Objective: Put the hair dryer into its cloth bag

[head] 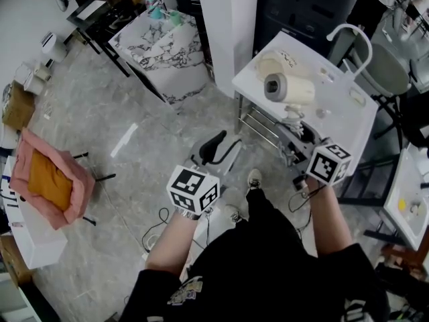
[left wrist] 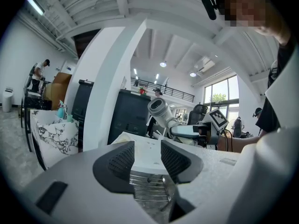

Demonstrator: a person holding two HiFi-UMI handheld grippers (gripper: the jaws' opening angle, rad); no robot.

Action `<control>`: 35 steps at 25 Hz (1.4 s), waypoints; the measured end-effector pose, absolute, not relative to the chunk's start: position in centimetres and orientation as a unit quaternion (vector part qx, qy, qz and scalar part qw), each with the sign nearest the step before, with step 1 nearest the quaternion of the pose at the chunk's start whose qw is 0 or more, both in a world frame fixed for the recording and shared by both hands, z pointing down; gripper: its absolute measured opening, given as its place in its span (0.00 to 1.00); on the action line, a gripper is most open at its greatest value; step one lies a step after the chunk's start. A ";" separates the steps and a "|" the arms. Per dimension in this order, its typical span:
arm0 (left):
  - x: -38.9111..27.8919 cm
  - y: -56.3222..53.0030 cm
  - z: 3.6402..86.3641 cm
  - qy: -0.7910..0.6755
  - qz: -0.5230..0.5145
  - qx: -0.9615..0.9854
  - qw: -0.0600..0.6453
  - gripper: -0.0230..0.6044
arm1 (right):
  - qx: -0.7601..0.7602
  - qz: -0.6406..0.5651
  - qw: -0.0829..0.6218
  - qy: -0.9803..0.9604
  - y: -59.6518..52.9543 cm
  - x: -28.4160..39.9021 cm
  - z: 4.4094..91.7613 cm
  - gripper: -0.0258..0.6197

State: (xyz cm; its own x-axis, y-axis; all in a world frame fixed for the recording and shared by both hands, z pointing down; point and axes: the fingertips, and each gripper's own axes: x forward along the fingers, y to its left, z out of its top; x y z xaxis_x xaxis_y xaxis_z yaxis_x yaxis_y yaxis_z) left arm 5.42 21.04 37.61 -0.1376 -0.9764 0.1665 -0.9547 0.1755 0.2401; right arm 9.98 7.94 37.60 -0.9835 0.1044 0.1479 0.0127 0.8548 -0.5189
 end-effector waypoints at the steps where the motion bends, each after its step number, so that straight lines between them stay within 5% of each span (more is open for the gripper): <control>1: 5.1 20.8 37.6 -0.754 -0.038 0.640 0.143 0.30 | -0.029 0.270 0.087 -0.959 7.5 9.8 37.7 0.41; 35: -10.2 -5.4 39.4 -0.727 0.003 0.670 0.151 0.36 | 0.019 0.294 0.077 -0.952 -17.8 -3.0 39.4 0.41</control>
State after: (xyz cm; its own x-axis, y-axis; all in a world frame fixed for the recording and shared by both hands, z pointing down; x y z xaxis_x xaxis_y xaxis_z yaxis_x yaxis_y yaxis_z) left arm -10.25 -5.41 39.45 -0.0560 -0.9732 0.2230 -0.9750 0.1013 0.1976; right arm -3.05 -17.76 39.40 -0.9875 0.0087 0.1577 -0.0818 0.8260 -0.5577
